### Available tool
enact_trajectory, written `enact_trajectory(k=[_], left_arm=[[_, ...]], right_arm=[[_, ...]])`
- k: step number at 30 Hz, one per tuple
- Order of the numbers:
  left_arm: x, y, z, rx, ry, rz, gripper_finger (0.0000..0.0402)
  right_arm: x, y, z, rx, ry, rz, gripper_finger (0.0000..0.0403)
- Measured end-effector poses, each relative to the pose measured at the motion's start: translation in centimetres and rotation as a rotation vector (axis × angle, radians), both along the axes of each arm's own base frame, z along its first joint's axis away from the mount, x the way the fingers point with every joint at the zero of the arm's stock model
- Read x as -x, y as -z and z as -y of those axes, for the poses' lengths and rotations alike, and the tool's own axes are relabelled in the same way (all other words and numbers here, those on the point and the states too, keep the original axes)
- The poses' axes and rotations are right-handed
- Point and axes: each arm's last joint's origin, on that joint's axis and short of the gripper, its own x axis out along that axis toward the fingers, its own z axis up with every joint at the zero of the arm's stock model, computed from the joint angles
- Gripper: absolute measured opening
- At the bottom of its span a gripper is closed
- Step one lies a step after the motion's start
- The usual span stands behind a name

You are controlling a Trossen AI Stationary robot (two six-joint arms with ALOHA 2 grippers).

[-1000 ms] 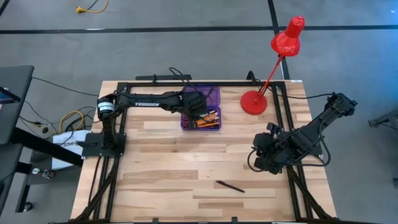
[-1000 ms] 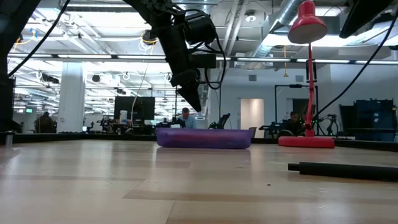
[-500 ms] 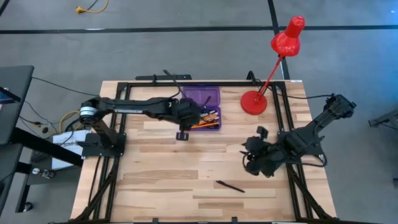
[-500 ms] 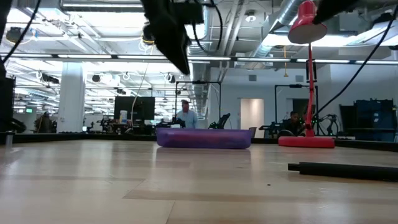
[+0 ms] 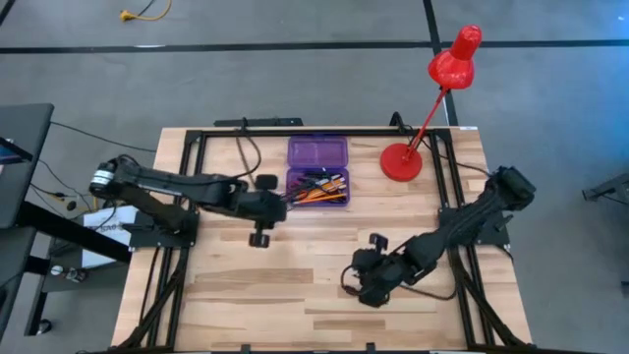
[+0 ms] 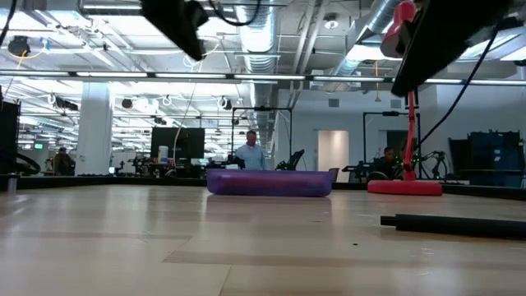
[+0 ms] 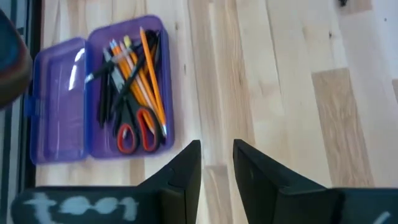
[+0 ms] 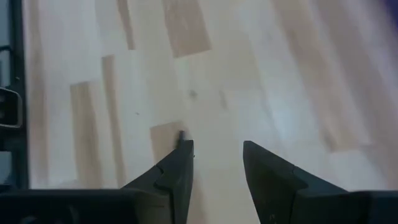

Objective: Pick & place school supplies into a supply box
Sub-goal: Put the black pen into the purple supply box

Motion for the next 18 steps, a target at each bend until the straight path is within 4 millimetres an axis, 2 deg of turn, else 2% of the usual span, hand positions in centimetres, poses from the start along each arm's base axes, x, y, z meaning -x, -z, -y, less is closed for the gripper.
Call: enact_trajectory(k=[4,10,18], left_arm=[[2.6,0.8,0.8,0.005,-0.044,0.012,0.0082],[6.2,1.9,1.1,0.025,-0.125,0.070,0.0082],[9.1,1.3,1.1,0.020,-0.201,0.187,0.0082]], right_arm=[[-0.7,1.7,-1.1,-0.052,-0.001,-0.031,0.0131],[-0.5,4.8,-3.2,-0.122,-0.014,-0.146,0.0131],[0.0,7.2,-4.5,-0.153,0.083,-0.227,0.0131]])
